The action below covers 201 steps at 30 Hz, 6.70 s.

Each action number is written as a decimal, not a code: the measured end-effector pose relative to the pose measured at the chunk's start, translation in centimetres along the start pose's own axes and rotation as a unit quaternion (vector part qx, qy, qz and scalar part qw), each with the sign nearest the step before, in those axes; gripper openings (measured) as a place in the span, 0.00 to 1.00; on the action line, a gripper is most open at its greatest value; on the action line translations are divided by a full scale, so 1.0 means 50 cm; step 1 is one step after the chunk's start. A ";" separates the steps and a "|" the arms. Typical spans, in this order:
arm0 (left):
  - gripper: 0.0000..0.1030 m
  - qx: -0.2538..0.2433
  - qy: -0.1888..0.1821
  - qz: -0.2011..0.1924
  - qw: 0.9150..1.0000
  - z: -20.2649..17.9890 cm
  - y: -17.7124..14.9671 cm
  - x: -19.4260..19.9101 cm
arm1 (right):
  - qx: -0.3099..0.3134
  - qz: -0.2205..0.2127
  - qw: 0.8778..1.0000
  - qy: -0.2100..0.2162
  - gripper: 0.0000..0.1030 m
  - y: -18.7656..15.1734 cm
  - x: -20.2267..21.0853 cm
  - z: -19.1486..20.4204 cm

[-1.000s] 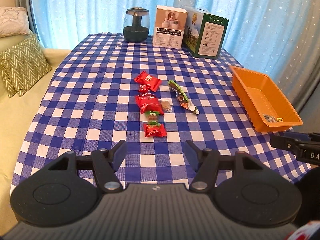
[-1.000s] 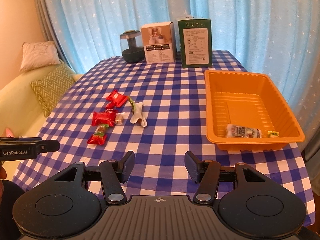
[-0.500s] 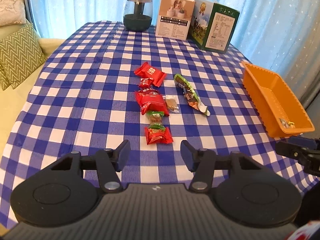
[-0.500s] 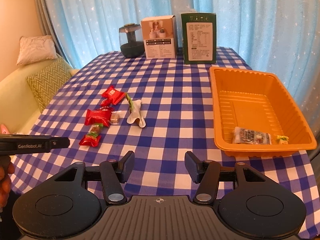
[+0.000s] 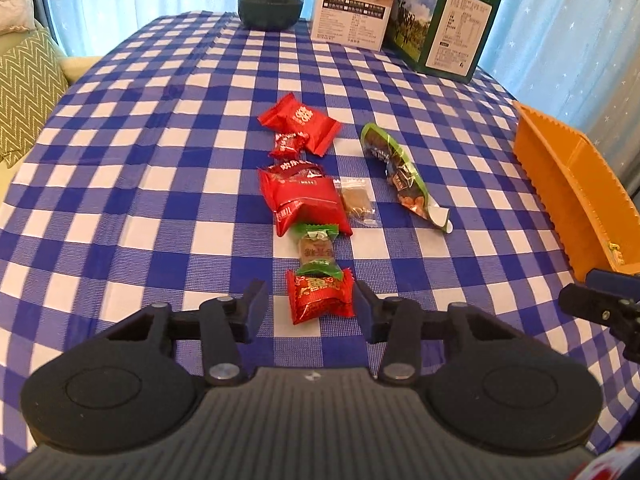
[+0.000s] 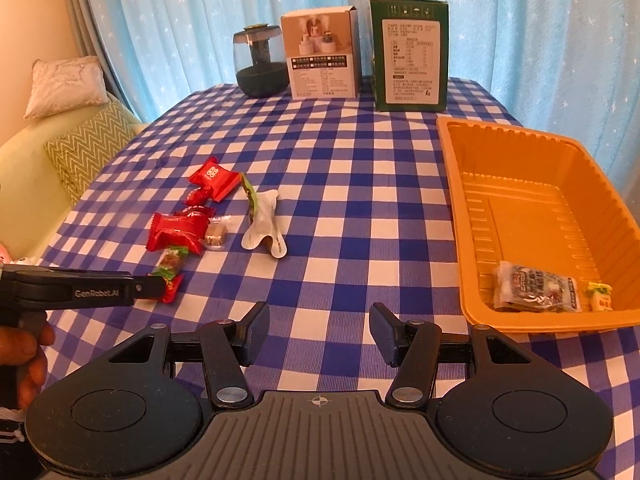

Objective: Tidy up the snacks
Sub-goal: 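Grasp the red candy with the left gripper while the right gripper grasps the green-and-white snack, then carry both snacks over the orange tray and open both grippers, then withdraw both tools from the tray toward the remaining candies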

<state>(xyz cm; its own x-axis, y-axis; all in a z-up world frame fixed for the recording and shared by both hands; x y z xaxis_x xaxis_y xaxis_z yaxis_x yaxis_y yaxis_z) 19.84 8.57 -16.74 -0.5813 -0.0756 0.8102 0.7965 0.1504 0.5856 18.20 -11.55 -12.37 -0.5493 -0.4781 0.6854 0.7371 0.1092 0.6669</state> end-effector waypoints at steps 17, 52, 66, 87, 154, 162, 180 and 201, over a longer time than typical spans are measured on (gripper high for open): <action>0.19 -0.008 0.010 -0.017 1.000 0.005 -0.012 0.021 | 0.001 0.006 1.000 0.005 0.54 0.007 -0.049 0.005; 0.19 0.019 0.019 -0.030 0.999 0.037 0.034 0.012 | 0.103 0.016 0.994 0.018 0.26 0.108 -0.291 0.080; 0.19 0.000 -0.003 -0.027 1.000 -0.015 -0.009 0.078 | 0.010 0.015 0.999 0.027 0.24 -0.003 -0.097 0.032; 0.19 -0.039 -0.030 -0.019 0.999 -0.105 -0.075 0.151 | 0.008 0.028 0.999 -0.013 0.24 -0.105 0.008 -0.024; 0.34 -0.170 -0.113 -0.064 0.977 -0.537 0.064 0.104 | -0.119 -0.100 0.984 -0.085 0.24 0.064 0.236 -0.377; 0.38 -0.135 -0.092 -0.060 0.985 -0.457 0.043 0.114 | -0.120 -0.096 0.985 -0.080 0.24 0.082 0.221 -0.378; 0.46 -0.103 -0.080 -0.050 0.990 -0.376 0.020 0.127 | -0.191 -0.097 0.975 -0.054 0.39 0.069 0.207 -0.392; 0.55 -0.067 -0.036 -0.064 0.995 -0.211 -0.029 0.221 | -0.158 -0.077 0.984 -0.022 0.46 -0.012 0.248 -0.188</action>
<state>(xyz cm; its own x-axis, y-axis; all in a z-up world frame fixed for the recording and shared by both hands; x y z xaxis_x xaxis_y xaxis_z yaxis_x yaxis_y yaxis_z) 14.01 -2.88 -8.33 -0.6859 -0.0133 0.7276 0.7275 0.0104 0.6860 14.66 -25.73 -7.03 -0.6748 -0.4294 0.6002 0.7260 -0.2405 0.6442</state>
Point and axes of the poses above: each gripper's, at about its wrist camera, not at the fingertips, and x roughly against the way its jaws point, z to its left, y to its top, the point moved 8 cm from there along -x, roughly the way its jaws point, and after that the axes turned 9 degrees about y, right-handed, at the moved point
